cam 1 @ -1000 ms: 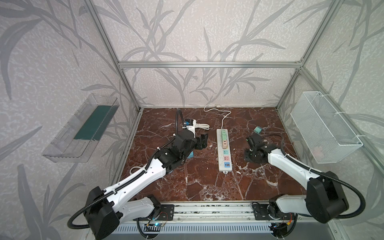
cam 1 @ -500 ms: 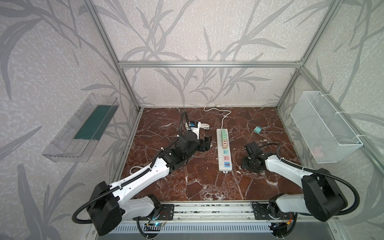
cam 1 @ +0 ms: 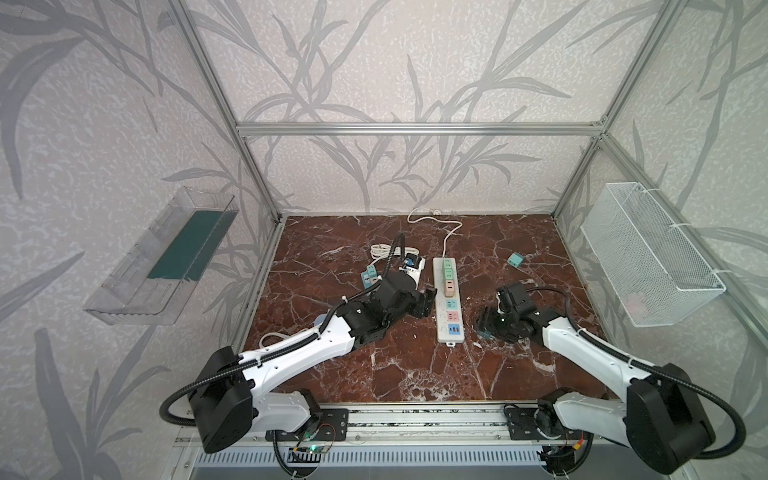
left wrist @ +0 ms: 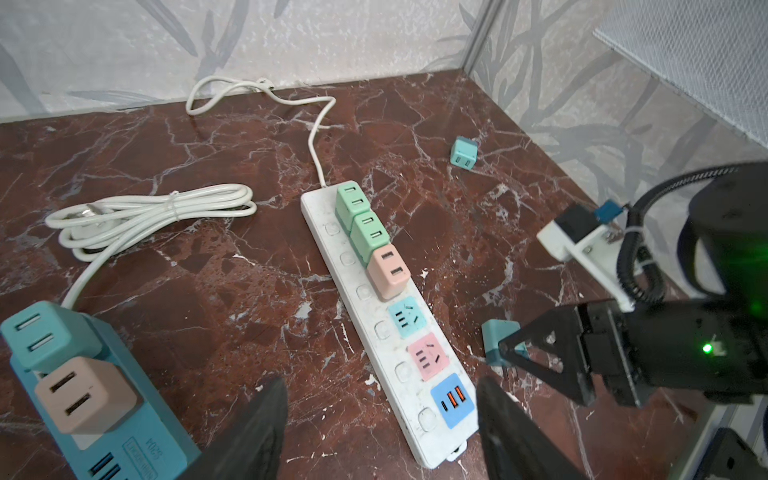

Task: Insert the plug
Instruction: 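Reach the left gripper across toward the teal adapter while the right withdraws, then close the left gripper on the teal cube adapter and lift it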

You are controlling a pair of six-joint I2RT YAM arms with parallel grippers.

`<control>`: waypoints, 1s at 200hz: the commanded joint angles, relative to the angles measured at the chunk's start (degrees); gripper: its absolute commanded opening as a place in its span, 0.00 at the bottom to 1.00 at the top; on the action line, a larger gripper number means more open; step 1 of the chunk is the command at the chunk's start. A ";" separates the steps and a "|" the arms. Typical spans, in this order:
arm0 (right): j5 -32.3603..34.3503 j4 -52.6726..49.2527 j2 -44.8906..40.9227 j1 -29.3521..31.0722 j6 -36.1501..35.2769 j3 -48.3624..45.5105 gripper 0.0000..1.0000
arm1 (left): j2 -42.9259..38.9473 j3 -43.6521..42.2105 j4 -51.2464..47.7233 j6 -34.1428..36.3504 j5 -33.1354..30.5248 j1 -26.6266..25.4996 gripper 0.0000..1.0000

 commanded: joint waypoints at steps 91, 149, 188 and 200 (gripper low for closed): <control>-2.94 -6.04 -8.39 -30.85 -12.26 7.53 0.82 | 37.68 38.38 -26.89 -6.13 -4.23 -14.64 0.74; -7.89 -1.78 -8.82 -34.38 -13.28 5.48 0.88 | 52.59 53.47 -37.34 -6.46 -9.56 -16.39 0.74; -8.66 -1.64 -9.41 -34.46 -13.13 5.20 0.88 | 59.80 60.58 -41.65 -6.25 -10.78 -16.37 0.70; -8.96 -1.84 -9.78 -34.53 -13.30 5.02 0.86 | 61.37 61.85 -41.94 -6.20 -10.36 -16.31 0.67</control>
